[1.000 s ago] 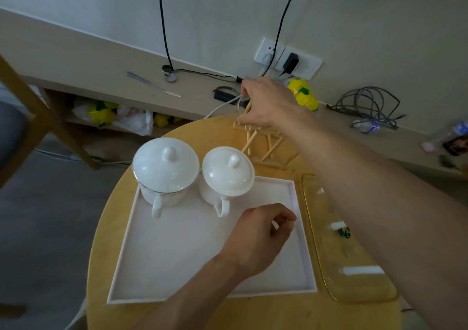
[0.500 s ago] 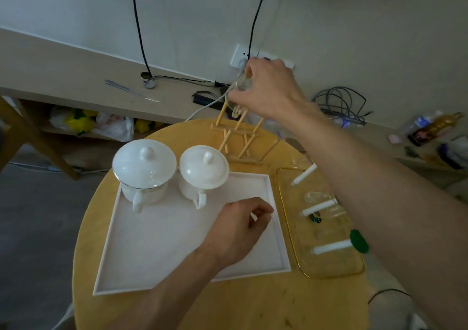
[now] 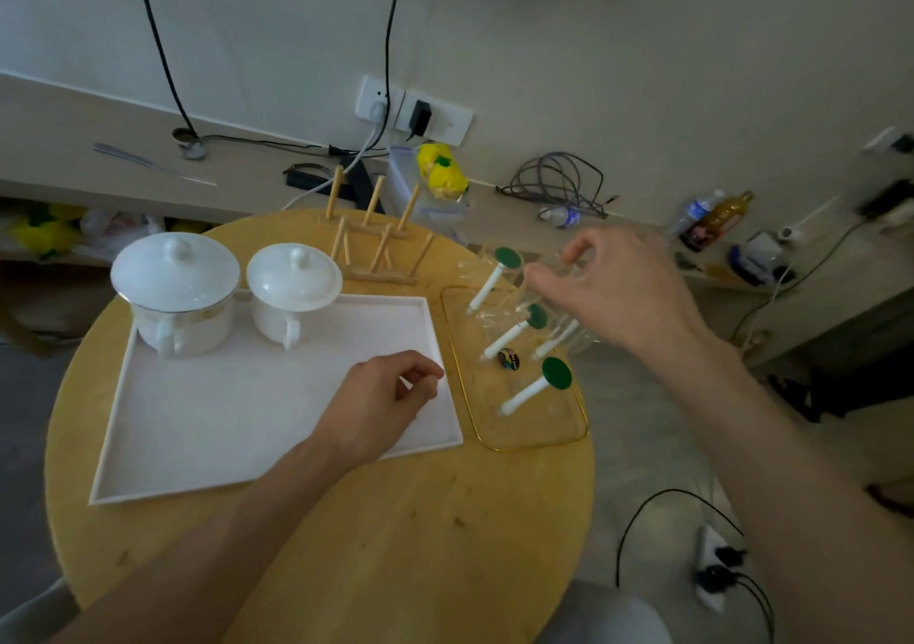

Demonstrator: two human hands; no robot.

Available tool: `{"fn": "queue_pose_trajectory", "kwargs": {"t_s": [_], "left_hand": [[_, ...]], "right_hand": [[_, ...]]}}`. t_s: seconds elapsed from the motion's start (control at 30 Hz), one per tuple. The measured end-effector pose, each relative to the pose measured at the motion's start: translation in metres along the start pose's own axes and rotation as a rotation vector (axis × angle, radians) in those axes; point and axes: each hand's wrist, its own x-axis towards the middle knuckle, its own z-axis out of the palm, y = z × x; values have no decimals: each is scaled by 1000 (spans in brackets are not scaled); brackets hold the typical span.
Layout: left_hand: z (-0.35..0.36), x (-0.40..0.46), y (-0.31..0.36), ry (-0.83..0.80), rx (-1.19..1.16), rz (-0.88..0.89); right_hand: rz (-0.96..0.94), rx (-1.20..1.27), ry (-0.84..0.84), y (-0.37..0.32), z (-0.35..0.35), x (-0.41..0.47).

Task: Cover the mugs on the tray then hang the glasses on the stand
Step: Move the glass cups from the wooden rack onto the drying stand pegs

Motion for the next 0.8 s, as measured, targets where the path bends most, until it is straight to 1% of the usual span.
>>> {"fn": "queue_pose_trajectory", "kwargs": {"t_s": [0.07,0.17,0.23,0.37,0.57,0.8], "left_hand": [[3,-2,1,-3,2,4],[3,-2,-1,-5,15,-2],[3,-1,-2,-5,16,1],[4,0,-4,-7,35,4],[4,2,-7,-5,52,-3],[6,2,-6,-8,62,0]], "right_hand": [[21,-41,1,14,5,-9],[31,-38,34,27,18,-21],[41,-89,34,32,27,-27],[77,-179,73,34,45,-30],[108,-218,95,34,65,-37],[85,-232,122,34,82,-44]]}}
